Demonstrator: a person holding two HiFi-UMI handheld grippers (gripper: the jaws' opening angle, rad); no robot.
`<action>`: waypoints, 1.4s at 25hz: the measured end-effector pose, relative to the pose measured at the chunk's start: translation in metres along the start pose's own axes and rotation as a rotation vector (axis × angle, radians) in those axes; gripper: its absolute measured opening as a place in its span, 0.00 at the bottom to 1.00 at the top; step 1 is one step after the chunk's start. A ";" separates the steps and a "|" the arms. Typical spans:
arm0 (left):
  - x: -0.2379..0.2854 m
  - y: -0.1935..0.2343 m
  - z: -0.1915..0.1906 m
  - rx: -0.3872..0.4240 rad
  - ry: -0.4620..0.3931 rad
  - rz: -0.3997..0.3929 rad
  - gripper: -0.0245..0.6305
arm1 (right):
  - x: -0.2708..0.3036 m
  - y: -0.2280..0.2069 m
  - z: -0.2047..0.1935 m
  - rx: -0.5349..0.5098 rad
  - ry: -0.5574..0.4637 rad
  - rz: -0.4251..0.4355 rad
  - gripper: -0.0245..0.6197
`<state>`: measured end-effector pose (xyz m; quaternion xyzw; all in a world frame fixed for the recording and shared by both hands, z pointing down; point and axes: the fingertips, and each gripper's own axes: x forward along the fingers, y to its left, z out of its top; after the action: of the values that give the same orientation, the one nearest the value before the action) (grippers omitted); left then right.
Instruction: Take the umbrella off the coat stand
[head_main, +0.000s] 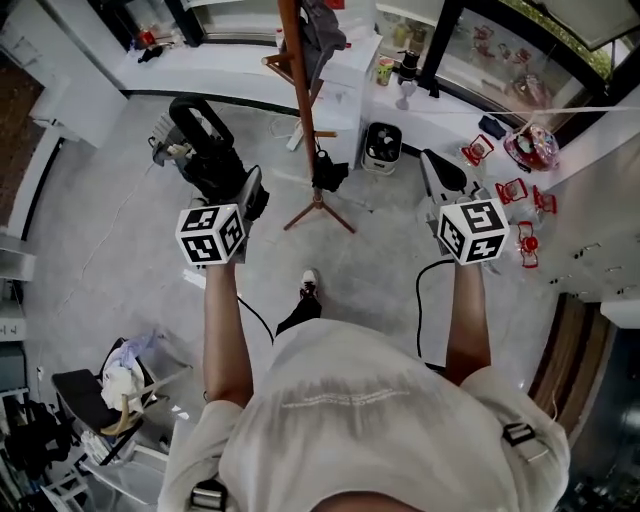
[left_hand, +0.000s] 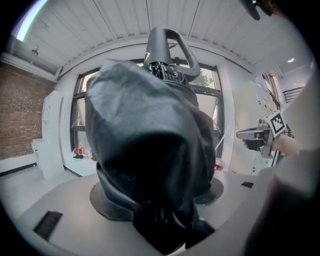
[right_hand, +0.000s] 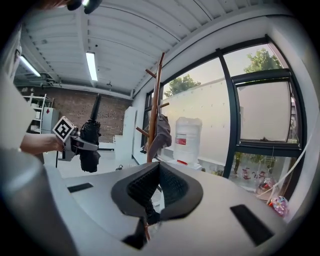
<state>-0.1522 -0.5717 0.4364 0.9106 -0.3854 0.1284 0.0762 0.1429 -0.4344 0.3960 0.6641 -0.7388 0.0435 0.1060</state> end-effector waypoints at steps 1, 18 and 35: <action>-0.010 -0.001 0.000 0.007 -0.007 0.007 0.50 | 0.000 0.002 0.003 -0.006 -0.006 0.008 0.07; -0.097 -0.008 0.017 0.035 -0.083 0.087 0.50 | 0.009 0.038 0.025 -0.111 -0.036 0.085 0.07; -0.082 -0.009 0.008 0.024 -0.048 0.052 0.50 | 0.012 0.043 0.022 -0.124 -0.016 0.083 0.07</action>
<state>-0.1997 -0.5115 0.4041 0.9040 -0.4089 0.1132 0.0526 0.0970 -0.4454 0.3800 0.6252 -0.7679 -0.0032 0.1390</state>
